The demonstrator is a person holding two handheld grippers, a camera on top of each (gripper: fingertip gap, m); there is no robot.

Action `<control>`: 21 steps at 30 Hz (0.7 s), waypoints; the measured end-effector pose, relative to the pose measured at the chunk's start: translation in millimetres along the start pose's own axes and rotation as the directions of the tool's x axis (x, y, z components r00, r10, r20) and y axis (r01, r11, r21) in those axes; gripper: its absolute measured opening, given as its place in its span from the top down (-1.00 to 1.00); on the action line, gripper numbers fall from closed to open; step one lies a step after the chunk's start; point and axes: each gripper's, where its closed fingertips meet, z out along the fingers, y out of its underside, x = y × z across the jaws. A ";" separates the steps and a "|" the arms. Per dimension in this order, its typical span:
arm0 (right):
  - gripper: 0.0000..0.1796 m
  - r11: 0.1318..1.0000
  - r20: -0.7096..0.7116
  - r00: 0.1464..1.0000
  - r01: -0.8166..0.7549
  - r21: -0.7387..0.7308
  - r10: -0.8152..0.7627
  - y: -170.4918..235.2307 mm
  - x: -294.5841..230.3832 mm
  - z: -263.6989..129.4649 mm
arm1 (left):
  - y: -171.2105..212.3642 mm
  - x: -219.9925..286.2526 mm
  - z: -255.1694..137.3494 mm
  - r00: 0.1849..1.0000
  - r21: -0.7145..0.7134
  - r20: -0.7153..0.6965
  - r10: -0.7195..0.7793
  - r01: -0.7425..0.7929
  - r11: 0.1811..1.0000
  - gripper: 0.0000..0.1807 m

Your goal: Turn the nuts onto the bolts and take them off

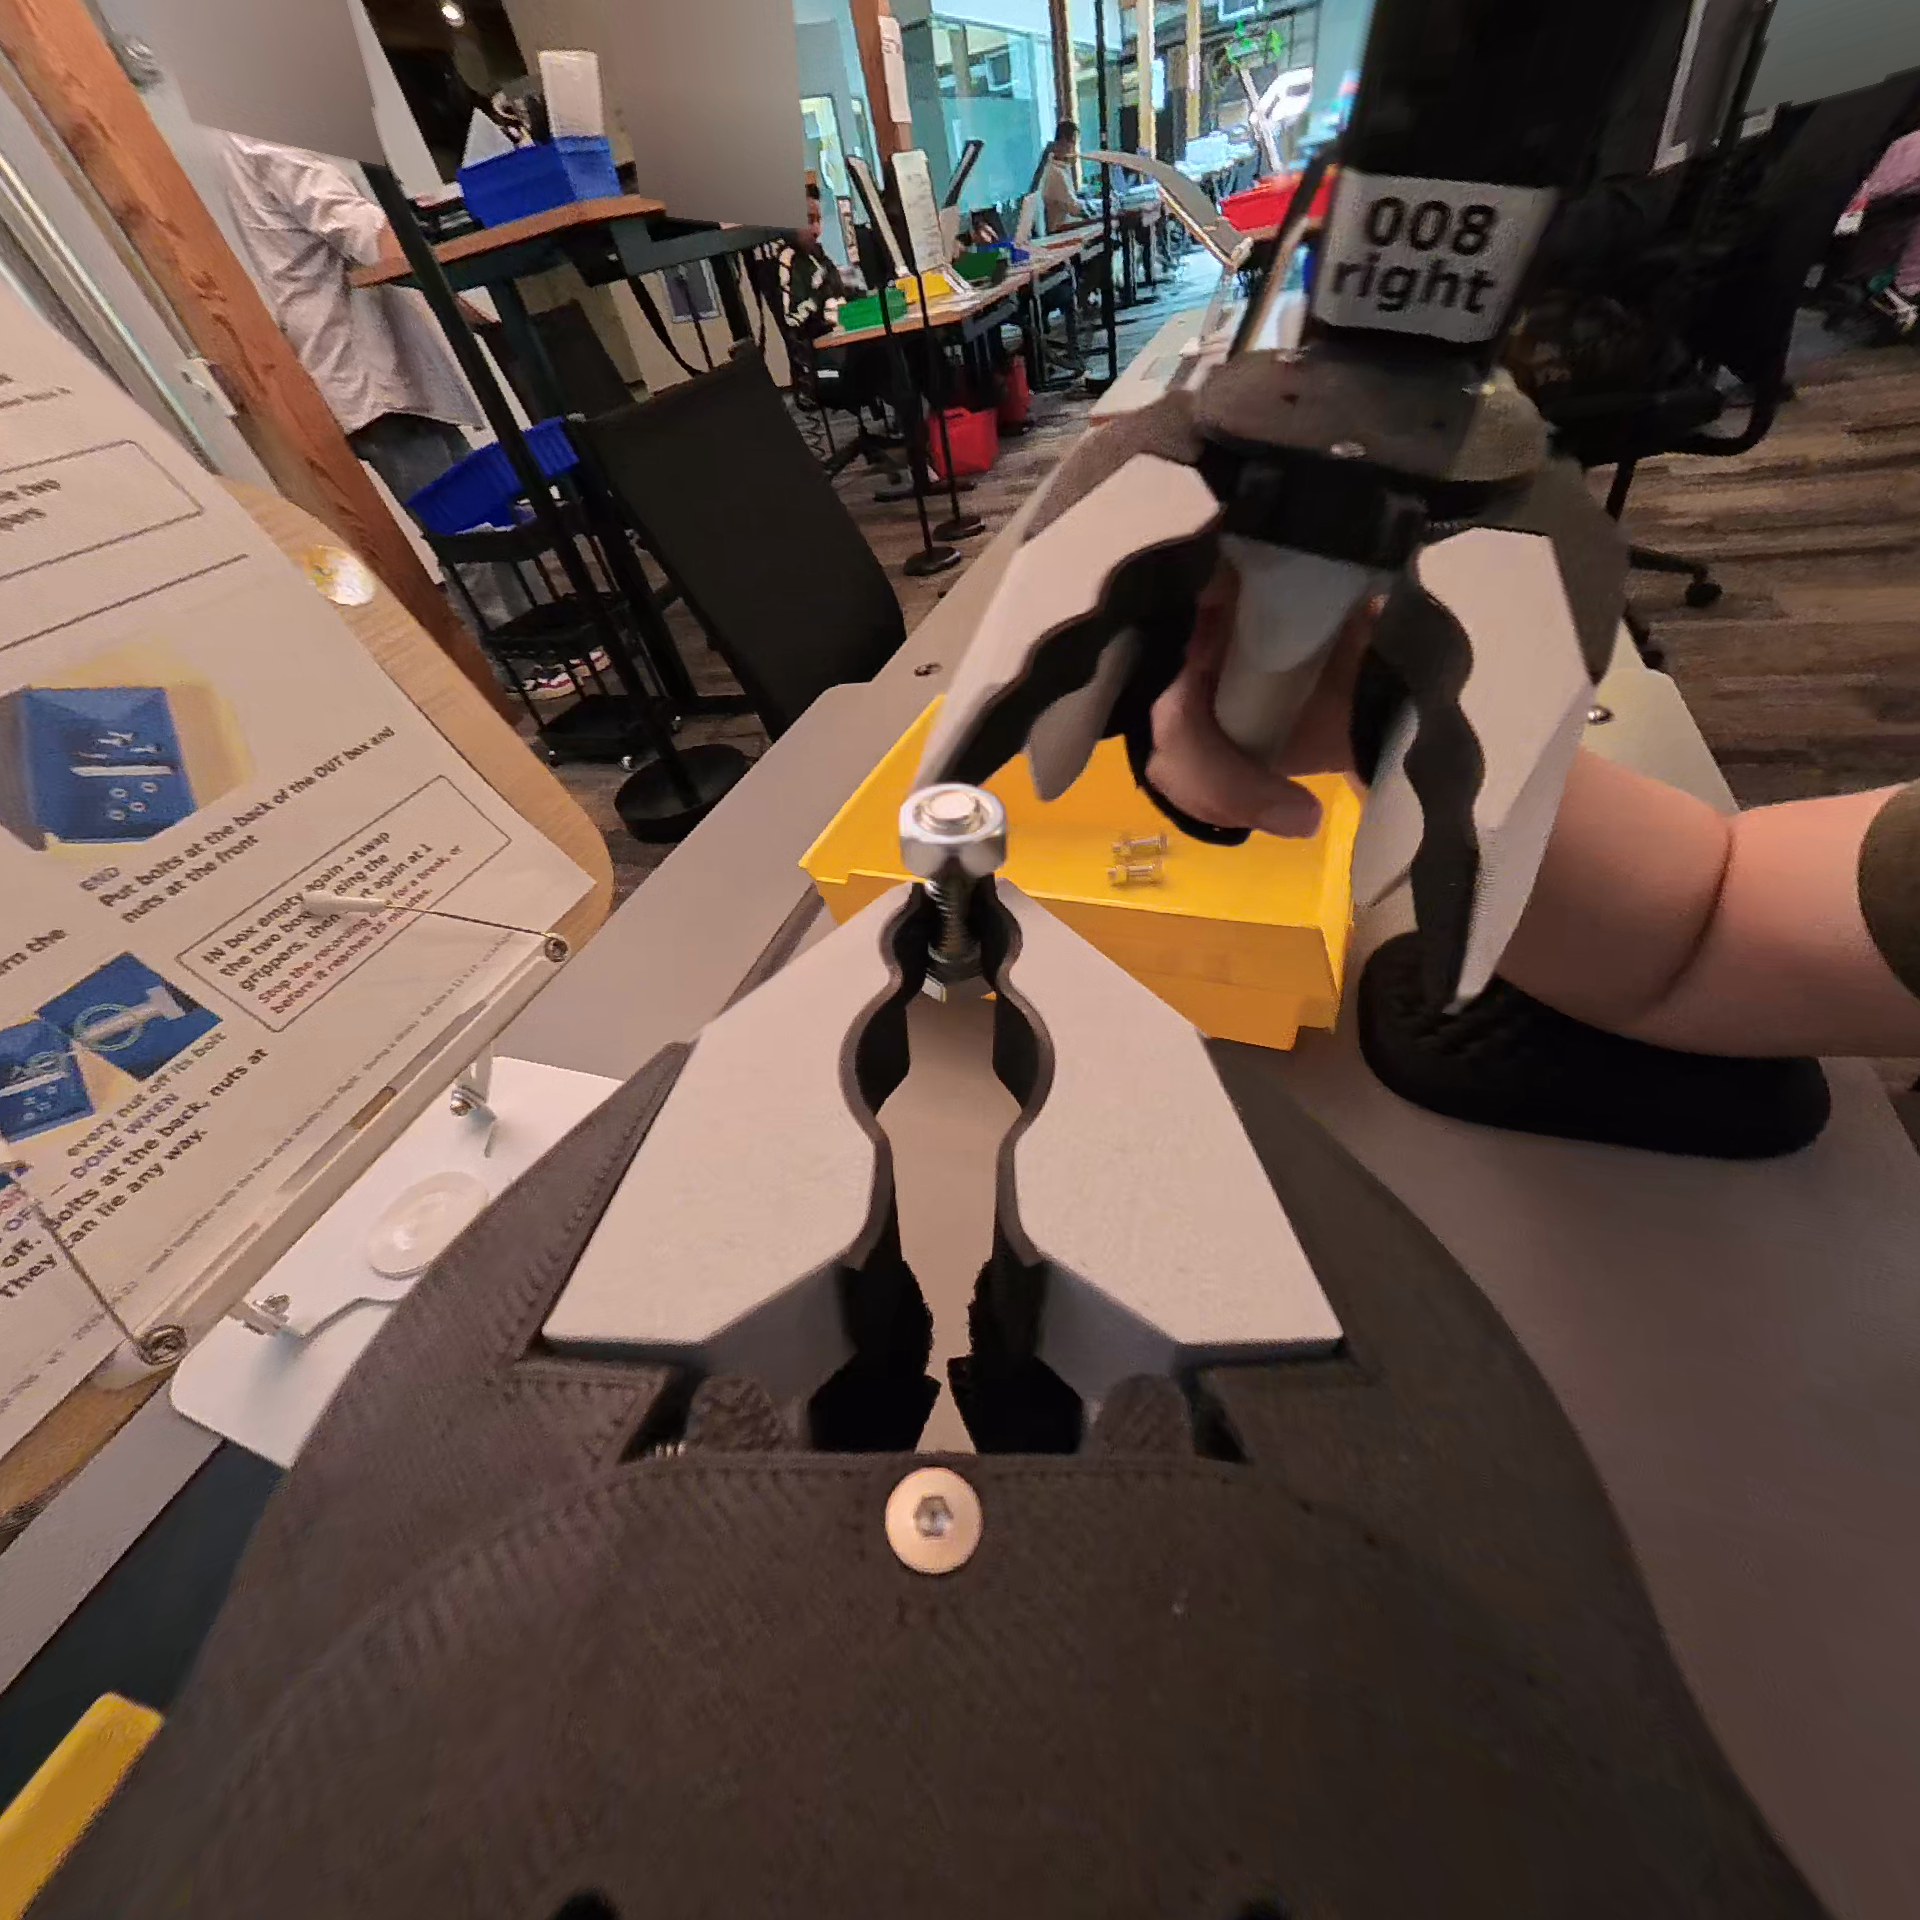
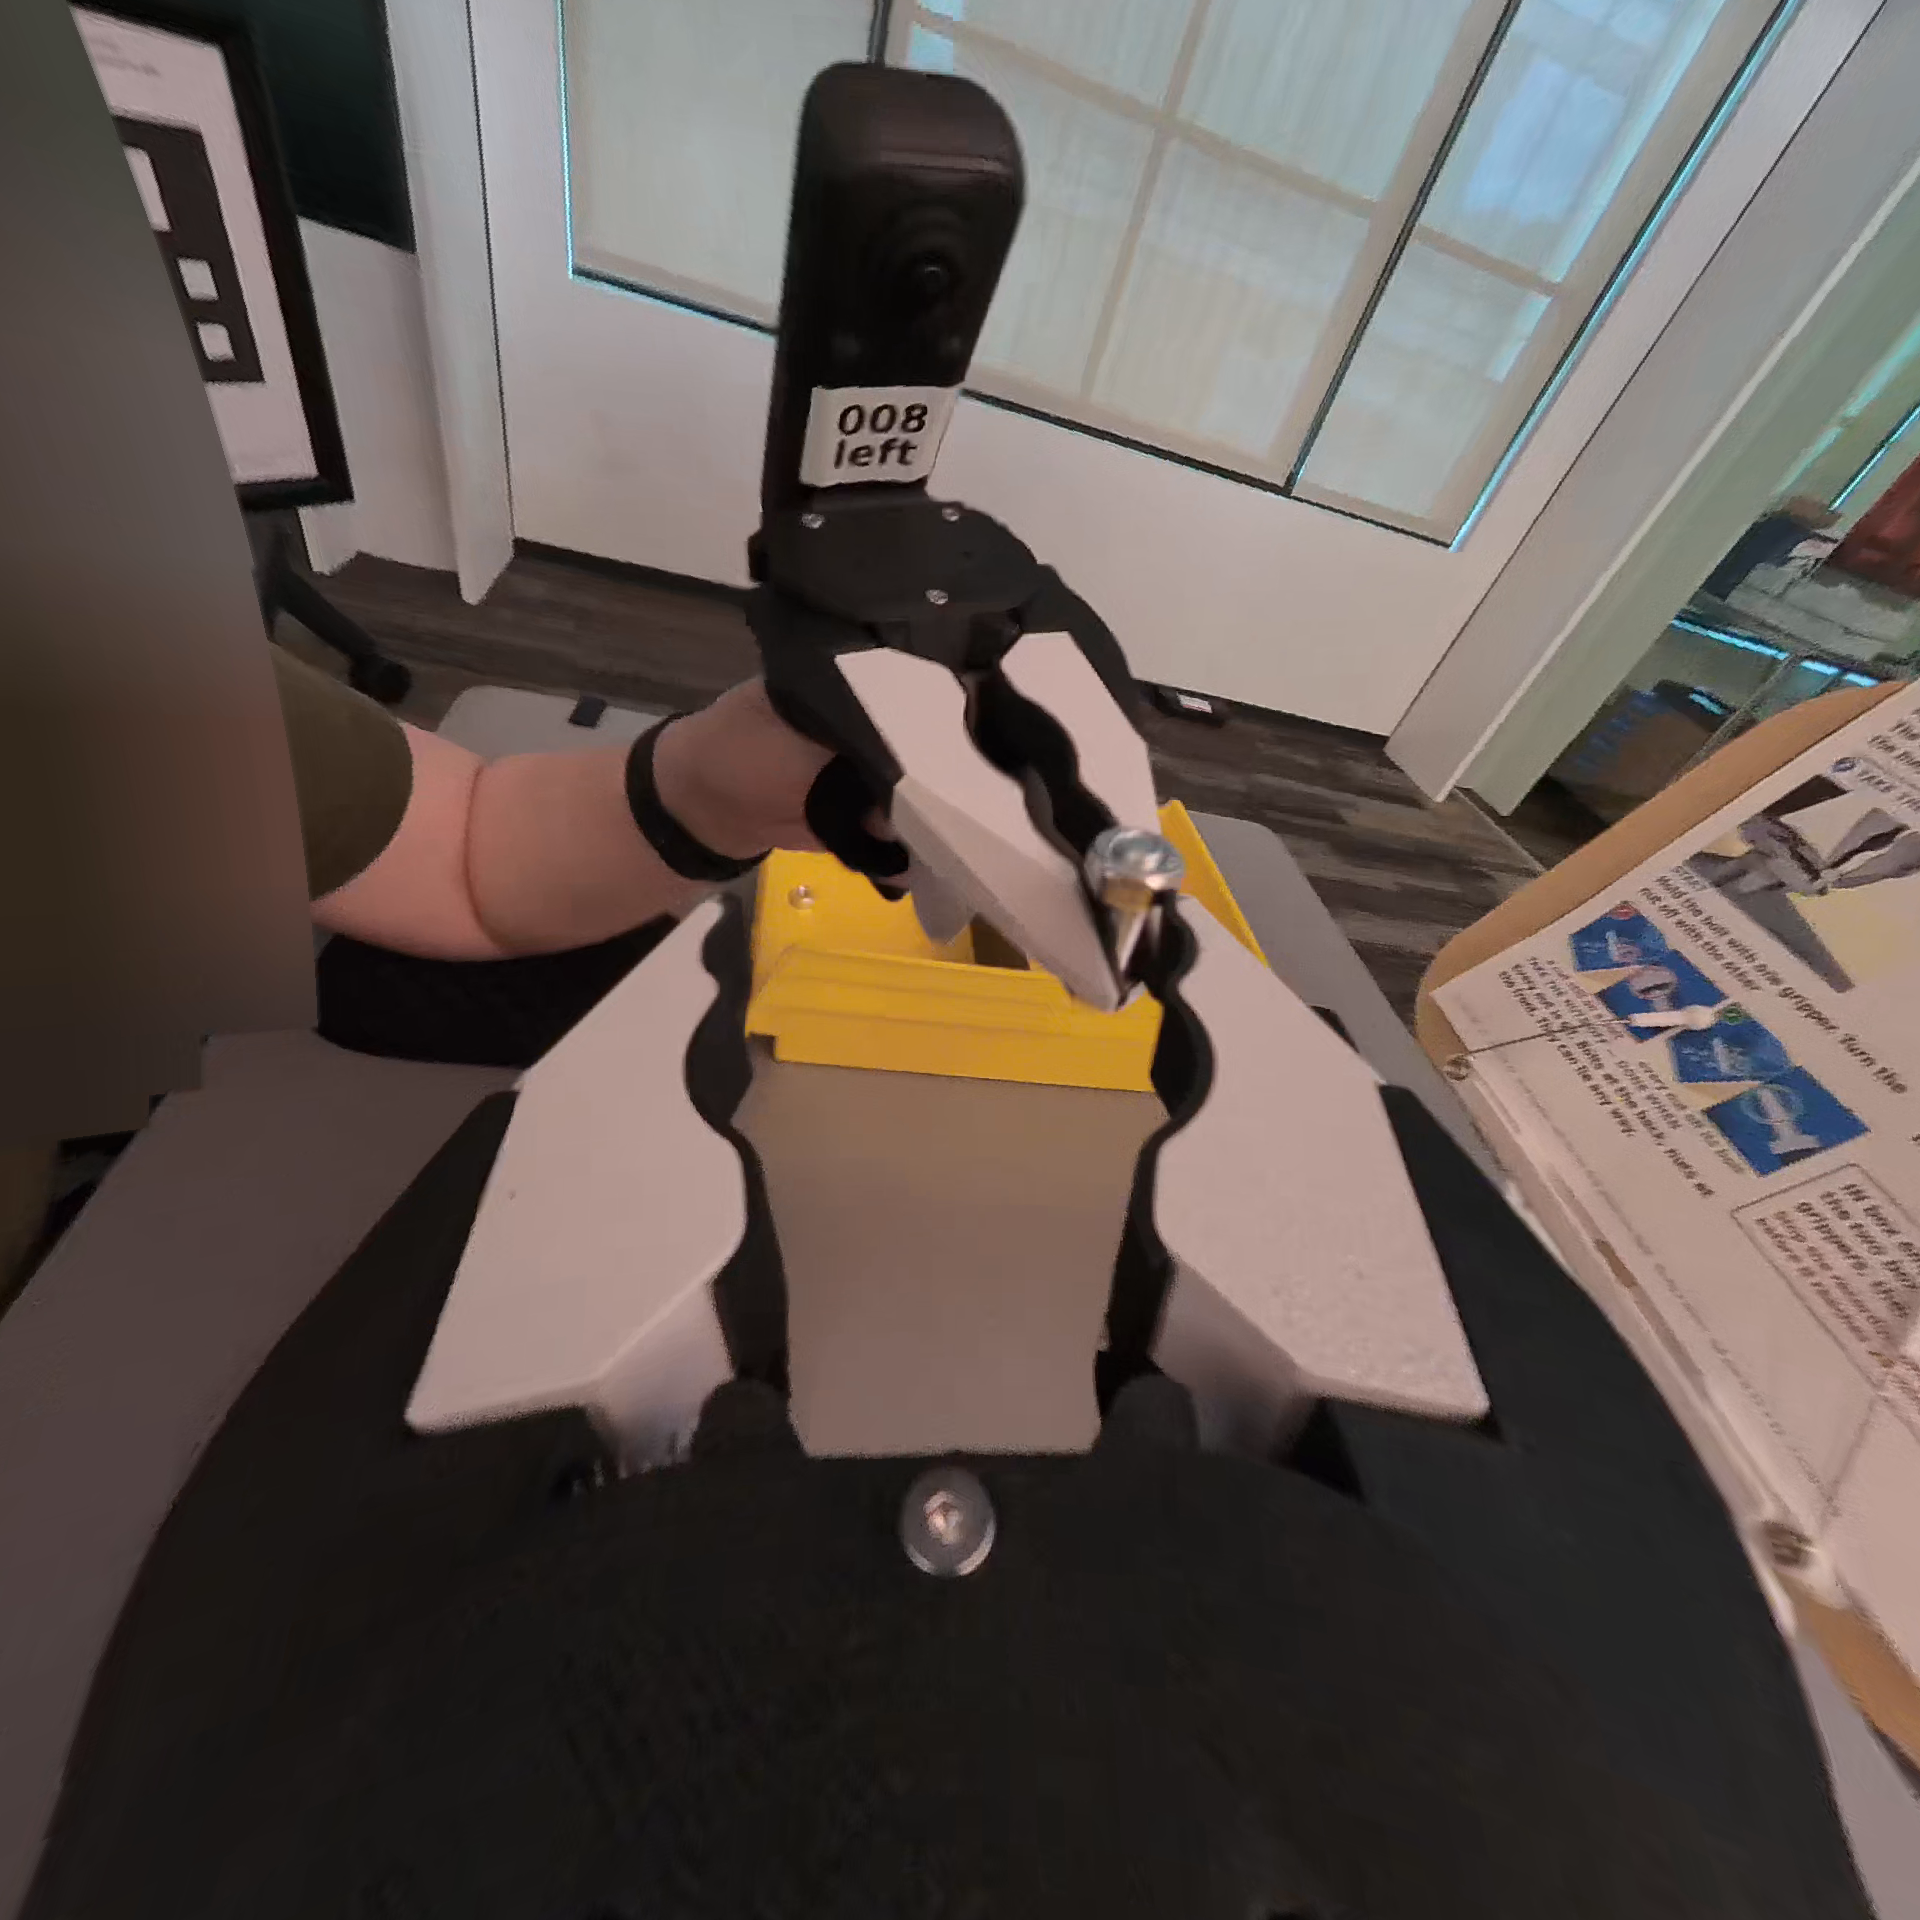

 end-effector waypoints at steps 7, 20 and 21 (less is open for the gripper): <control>0.35 0.999 -0.094 0.996 -0.003 0.048 0.008 -11.6 14.7 -11.4 | -5.1 -0.8 -4.6 0.999 0.026 -0.016 -0.031 0.031 0.999 0.92; 0.72 0.994 0.004 0.999 -0.045 0.100 0.044 -25.3 -0.4 -21.3 | -5.9 -7.3 -7.9 0.999 0.028 0.010 -0.031 0.031 0.999 0.92; 0.73 0.994 -0.054 0.998 -0.036 0.099 0.041 -23.7 9.6 -22.3 | -8.4 -1.3 -7.5 0.998 0.042 -0.031 -0.046 0.047 0.998 0.92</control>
